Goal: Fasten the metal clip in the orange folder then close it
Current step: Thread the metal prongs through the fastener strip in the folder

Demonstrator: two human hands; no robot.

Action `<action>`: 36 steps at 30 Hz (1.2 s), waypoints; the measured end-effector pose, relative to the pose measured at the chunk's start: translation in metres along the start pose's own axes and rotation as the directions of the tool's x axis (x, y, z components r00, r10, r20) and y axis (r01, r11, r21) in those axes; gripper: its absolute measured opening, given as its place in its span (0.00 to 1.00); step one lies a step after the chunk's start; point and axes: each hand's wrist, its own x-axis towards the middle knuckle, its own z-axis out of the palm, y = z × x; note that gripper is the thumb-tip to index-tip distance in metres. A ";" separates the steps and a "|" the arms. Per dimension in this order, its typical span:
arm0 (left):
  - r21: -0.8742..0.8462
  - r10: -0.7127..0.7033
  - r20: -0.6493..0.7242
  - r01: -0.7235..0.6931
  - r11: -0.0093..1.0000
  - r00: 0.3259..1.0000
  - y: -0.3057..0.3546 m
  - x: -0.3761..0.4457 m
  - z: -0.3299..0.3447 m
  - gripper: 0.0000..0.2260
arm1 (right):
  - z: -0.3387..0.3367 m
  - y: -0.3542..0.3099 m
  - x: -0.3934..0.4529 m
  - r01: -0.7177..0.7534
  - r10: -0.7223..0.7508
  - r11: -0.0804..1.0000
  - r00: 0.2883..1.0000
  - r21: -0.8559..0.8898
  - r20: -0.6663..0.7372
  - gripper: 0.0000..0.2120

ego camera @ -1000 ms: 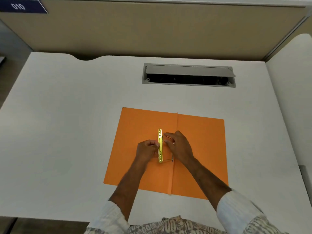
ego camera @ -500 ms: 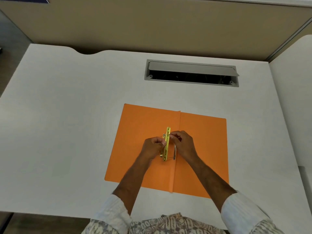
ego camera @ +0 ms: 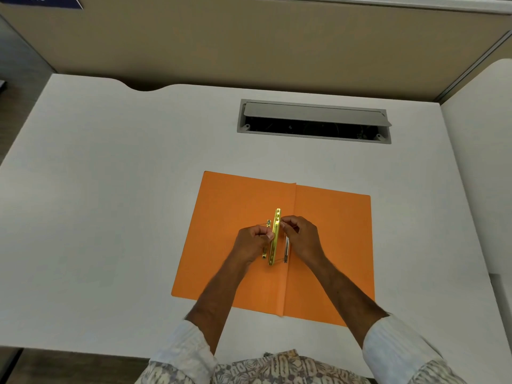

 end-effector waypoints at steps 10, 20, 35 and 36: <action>0.037 0.006 0.006 -0.006 0.999 1.000 0.003 0.001 0.000 0.05 | 0.000 0.000 0.000 -0.011 0.011 1.000 1.000 0.012 -0.001 0.08; 0.017 -0.005 0.001 0.005 1.000 1.000 0.002 0.001 0.001 0.05 | -0.002 0.000 -0.012 0.000 0.000 1.000 1.000 -0.028 -0.009 0.11; 0.040 0.015 -0.019 -0.014 0.999 1.000 0.000 0.003 0.001 0.07 | -0.009 0.023 -0.050 0.376 -0.228 0.822 0.906 -0.428 0.358 0.09; 0.046 0.021 -0.023 -0.020 0.999 1.000 0.000 0.003 0.001 0.07 | -0.009 0.022 -0.049 0.372 -0.223 0.821 0.907 -0.432 0.357 0.09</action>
